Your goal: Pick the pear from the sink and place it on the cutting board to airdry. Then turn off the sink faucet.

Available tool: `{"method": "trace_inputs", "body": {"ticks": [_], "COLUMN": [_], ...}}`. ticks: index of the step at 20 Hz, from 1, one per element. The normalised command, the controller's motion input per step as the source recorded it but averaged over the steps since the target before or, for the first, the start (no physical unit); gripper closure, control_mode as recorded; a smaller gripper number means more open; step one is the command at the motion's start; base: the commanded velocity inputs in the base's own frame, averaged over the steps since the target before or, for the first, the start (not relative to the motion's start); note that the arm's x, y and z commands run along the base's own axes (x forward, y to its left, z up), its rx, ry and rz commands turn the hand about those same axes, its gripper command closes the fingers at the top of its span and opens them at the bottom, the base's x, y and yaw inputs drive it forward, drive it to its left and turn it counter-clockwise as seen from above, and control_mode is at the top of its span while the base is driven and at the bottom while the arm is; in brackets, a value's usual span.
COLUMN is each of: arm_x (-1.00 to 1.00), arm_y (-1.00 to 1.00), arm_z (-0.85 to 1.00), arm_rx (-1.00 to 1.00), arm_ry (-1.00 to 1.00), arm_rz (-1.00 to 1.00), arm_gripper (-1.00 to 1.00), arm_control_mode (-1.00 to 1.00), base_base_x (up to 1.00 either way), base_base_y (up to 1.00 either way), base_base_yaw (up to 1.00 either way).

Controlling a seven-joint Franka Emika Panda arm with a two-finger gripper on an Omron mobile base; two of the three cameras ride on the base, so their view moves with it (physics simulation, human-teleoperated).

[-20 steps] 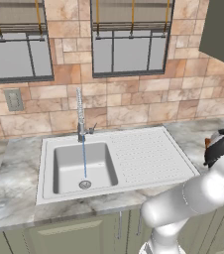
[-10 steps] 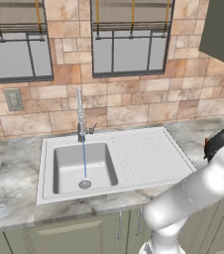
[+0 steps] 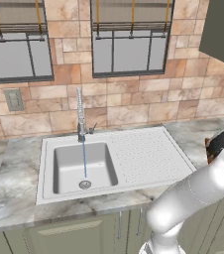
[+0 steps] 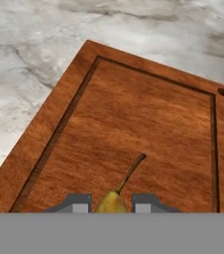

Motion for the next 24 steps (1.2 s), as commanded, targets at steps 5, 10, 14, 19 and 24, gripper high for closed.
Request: {"method": "trace_inputs", "body": {"ticks": [5, 10, 14, 19, 24], "arm_x": [0.14, 0.2, 0.13, 0.0, -0.03], "arm_y": [-0.15, -0.16, -0.1, -0.01, 0.0], "arm_z": [-0.16, -0.11, -0.15, 0.02, 0.33], "arm_rx": [0.0, 0.0, 0.0, 0.0, 0.0], "arm_ry": [0.0, 0.0, 0.0, 0.0, -0.05], "arm_rz": [0.0, 0.0, 0.0, 0.0, 0.0], "arm_gripper": [1.0, 1.0, 1.0, -1.0, -1.0], "arm_control_mode": [-1.0, -1.0, -1.0, -1.0, -1.0], "base_base_x": [0.0, 0.0, 0.0, 0.0, 0.0], "base_base_y": [0.0, 0.0, 0.0, 0.0, 0.0], "base_base_yaw": [0.0, 0.0, 0.0, 0.0, 0.0]}}
